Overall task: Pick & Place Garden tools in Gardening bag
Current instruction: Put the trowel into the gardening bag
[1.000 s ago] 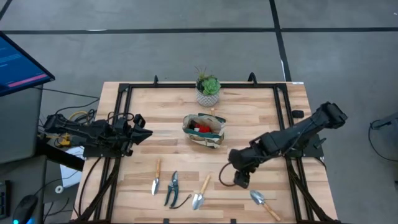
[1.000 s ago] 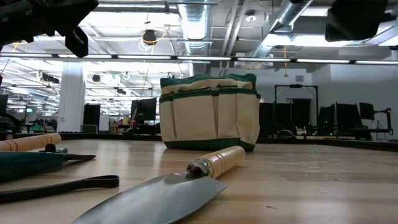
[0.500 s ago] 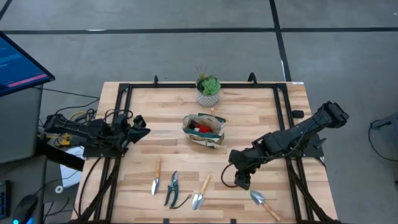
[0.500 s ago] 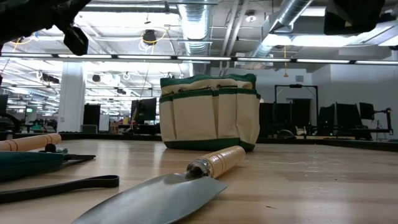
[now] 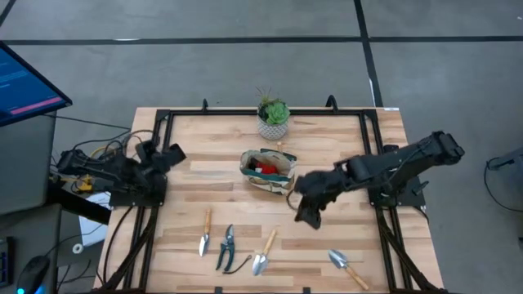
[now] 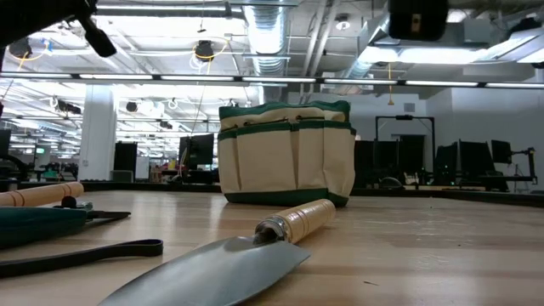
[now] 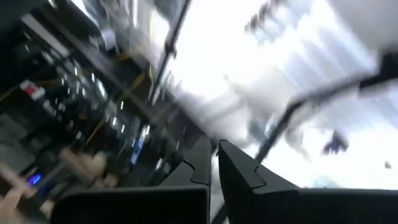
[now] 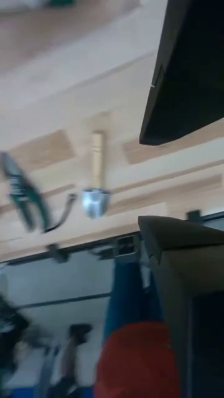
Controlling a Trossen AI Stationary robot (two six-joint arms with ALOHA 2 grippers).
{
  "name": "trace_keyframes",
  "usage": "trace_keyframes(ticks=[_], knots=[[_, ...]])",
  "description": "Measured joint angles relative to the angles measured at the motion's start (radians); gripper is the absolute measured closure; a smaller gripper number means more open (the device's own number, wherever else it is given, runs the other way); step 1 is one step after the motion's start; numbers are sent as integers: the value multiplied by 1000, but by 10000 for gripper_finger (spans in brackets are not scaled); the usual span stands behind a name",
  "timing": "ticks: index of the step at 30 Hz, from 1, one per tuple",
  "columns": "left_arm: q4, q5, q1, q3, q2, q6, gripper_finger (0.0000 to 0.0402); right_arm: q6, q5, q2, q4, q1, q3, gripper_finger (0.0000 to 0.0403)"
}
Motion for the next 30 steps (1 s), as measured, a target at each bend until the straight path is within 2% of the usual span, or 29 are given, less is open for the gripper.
trace_keyframes(ticks=[4,9,11,14,17,19,24,30], knots=[[25,-23,0,48,15,-4,400,20,7,-68,2,-24,0,216],[-76,48,0,185,154,-96,400,30,12,-146,0,-17,0,219],[-229,100,0,270,230,-162,400,42,17,-172,-1,-17,0,219],[-582,156,0,420,342,-288,400,60,37,-208,0,-18,0,219],[-949,160,0,557,453,-394,400,67,42,-233,-1,-17,0,219],[-1134,159,0,618,514,-448,400,68,42,-247,-2,-17,0,219],[-1341,133,1,668,620,-651,400,68,51,-259,-14,-6,0,219],[-1532,143,-4,668,709,-791,400,63,62,-252,-36,45,0,219]])
